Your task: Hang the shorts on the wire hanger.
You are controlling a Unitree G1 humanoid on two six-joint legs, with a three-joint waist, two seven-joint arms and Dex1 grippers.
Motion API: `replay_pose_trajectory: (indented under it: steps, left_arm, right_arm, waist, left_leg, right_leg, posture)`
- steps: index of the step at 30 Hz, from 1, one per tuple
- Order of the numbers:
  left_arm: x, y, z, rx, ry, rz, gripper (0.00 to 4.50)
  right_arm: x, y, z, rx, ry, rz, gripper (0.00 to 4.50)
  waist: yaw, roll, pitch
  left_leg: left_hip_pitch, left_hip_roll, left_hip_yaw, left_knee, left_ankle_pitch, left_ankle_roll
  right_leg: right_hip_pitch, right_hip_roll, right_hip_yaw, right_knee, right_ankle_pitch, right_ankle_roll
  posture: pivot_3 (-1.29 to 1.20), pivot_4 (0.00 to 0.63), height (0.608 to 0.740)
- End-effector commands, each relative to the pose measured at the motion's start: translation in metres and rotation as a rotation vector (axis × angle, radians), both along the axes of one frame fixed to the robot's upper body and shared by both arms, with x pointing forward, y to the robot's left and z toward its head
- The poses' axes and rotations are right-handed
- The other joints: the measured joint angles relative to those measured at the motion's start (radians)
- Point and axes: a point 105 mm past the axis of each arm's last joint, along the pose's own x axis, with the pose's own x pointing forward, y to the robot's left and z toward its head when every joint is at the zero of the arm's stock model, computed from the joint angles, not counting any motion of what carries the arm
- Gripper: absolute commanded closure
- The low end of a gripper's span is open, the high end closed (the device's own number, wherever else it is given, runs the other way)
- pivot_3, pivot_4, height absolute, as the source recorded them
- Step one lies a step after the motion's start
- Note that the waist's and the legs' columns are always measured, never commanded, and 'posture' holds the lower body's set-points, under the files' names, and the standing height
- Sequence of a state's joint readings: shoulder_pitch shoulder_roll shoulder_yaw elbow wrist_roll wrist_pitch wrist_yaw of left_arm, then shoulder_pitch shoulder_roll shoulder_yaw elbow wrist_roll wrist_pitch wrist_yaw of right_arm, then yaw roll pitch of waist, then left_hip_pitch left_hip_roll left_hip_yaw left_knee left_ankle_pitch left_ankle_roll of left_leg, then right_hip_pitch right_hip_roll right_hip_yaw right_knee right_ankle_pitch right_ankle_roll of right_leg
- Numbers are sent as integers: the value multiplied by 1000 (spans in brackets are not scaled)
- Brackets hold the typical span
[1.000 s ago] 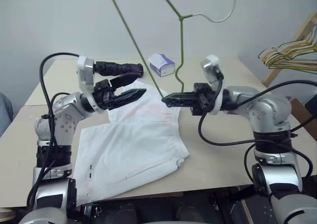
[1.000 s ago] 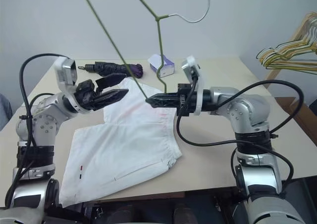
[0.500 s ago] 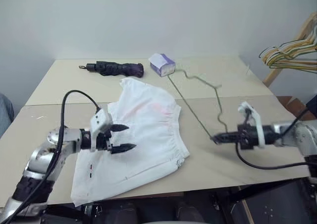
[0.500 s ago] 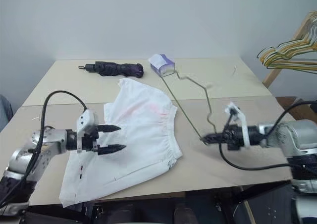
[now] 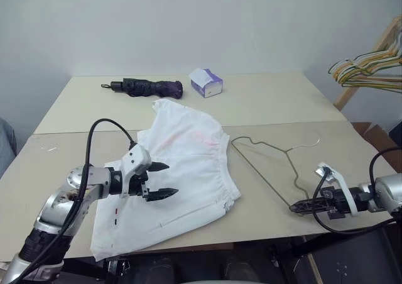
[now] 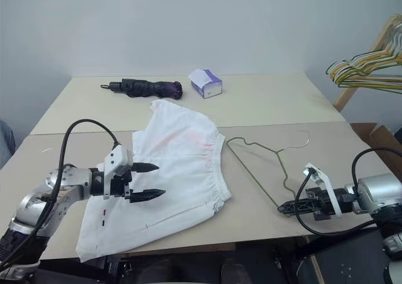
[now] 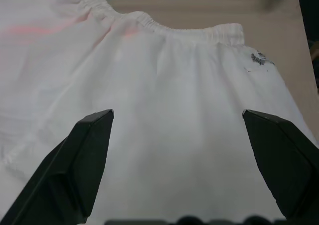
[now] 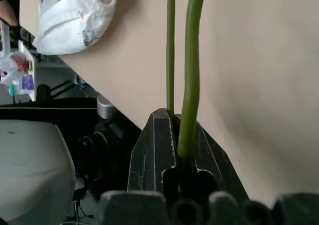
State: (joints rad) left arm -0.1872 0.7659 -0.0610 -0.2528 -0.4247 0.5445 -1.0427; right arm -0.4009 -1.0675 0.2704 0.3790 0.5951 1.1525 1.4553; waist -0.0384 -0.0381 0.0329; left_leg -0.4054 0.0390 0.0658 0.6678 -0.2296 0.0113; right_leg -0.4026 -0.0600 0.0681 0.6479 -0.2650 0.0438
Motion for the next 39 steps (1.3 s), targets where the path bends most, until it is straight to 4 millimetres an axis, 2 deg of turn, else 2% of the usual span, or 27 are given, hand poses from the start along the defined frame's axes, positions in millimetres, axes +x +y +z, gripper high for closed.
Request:
replay_pose_trajectory:
  steps: [1, 5, 11, 17, 21, 29, 39]
  left_arm:
    - [-2, -3, 7, 10, -39, -30, 17]
    - [-1, -7, 6, 7, -43, -35, 17]
    - [0, -9, 6, 27, -56, -50, 17]
    - [-2, -9, 5, 42, -57, -58, 17]
    - [-2, -11, 5, 28, -52, -59, 17]
    - [0, -19, 6, 27, -60, -87, 17]
    - [-2, -15, 4, 50, -54, -93, 17]
  right_arm:
    - [4, 5, 13, 55, -62, 37, 4500]
    - [2, 14, 11, 70, -62, 84, 4500]
    - [11, 21, 4, 71, -56, 71, 4500]
    - [14, 9, 11, 71, -67, 32, 4500]
    - [10, 2, 7, 51, -50, 16, 4500]
    - [3, 3, 5, 76, -41, 20, 4500]
    - [-2, 4, 3, 84, -28, 28, 4500]
  waist:
    - [0, 0, 0]
    - [0, 0, 0]
    - [1, 0, 0]
    - [18, 0, 0]
    - [25, 0, 0]
    - [26, 0, 0]
    - [26, 0, 0]
  left_leg:
    - [0, 0, 0, 0, 0, 0]
    - [0, 0, 0, 0, 0, 0]
    - [0, 0, 0, 0, 0, 0]
    - [0, 0, 0, 0, 0, 0]
    - [0, 0, 0, 1, 0, 0]
    - [0, 0, 0, 1, 0, 0]
    - [0, 0, 0, 1, 0, 0]
  right_leg:
    - [0, 0, 0, 0, 0, 0]
    - [0, 0, 0, 0, 0, 0]
    - [1, 0, 0, 0, 0, 0]
    - [0, 0, 0, 0, 0, 0]
    - [0, 0, 0, 0, 0, 0]
    - [1, 0, 0, 0, 0, 0]
    - [1, 0, 0, 0, 0, 0]
  posture:
    - [-6, 0, 740]
    - [-1, 0, 740]
    - [12, 0, 740]
    - [15, 0, 740]
    - [16, 0, 740]
    - [11, 0, 740]
    - [16, 0, 740]
